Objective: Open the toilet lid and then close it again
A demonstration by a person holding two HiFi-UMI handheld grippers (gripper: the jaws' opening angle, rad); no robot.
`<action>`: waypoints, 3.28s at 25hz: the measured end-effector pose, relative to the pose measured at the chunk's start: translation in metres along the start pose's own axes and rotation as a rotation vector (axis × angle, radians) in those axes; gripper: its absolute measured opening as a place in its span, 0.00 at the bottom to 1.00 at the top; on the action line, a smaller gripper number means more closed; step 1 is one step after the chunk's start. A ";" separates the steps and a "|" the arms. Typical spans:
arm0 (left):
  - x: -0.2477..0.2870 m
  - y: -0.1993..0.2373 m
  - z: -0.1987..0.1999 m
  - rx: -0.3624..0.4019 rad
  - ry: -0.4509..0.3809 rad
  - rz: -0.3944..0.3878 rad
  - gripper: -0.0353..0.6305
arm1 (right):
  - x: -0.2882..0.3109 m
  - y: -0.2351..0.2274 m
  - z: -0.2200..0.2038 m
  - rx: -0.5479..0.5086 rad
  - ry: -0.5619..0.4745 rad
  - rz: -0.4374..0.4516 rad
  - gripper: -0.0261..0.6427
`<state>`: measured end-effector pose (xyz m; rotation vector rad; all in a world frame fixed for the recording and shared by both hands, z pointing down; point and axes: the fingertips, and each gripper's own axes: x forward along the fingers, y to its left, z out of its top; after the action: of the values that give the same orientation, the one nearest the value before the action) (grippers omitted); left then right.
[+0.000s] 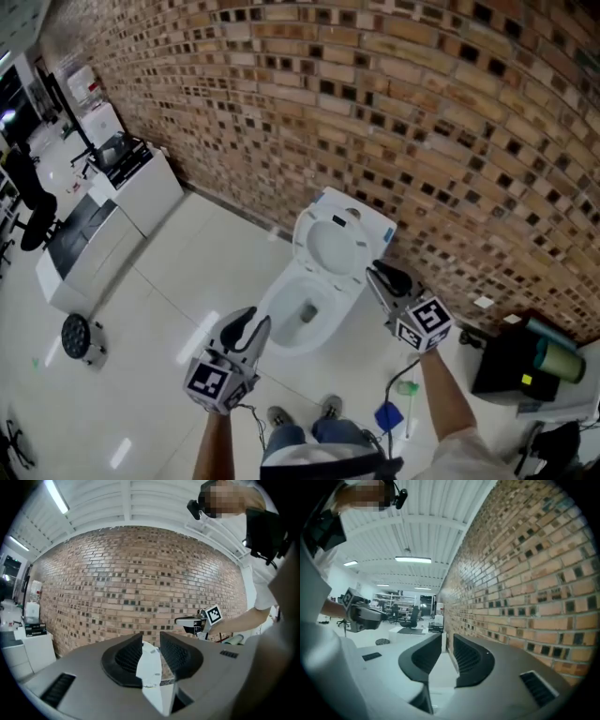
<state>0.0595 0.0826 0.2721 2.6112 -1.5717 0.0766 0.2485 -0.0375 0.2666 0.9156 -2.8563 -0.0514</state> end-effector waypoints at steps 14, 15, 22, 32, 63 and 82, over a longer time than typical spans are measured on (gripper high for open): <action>-0.042 -0.084 0.022 0.051 0.010 -0.225 0.23 | -0.089 0.160 -0.017 0.067 0.088 0.036 0.16; -0.044 -0.086 0.022 0.047 0.011 -0.225 0.23 | -0.091 0.166 -0.020 0.067 0.092 0.037 0.16; -0.055 -0.090 0.017 0.041 0.011 -0.232 0.23 | -0.099 0.177 -0.019 0.038 0.105 0.024 0.16; -0.063 -0.093 0.021 0.031 -0.001 -0.214 0.23 | -0.098 0.185 -0.008 0.026 0.096 0.031 0.16; -0.089 -0.021 -0.016 -0.013 -0.023 -0.247 0.23 | -0.069 0.157 -0.030 0.101 0.207 -0.121 0.16; 0.014 0.079 0.007 0.077 0.024 -0.404 0.23 | 0.040 0.106 -0.063 0.173 0.145 -0.221 0.16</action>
<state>-0.0038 0.0323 0.2706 2.9167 -1.0239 0.1397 0.1640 0.0260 0.3421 1.2122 -2.6462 0.2327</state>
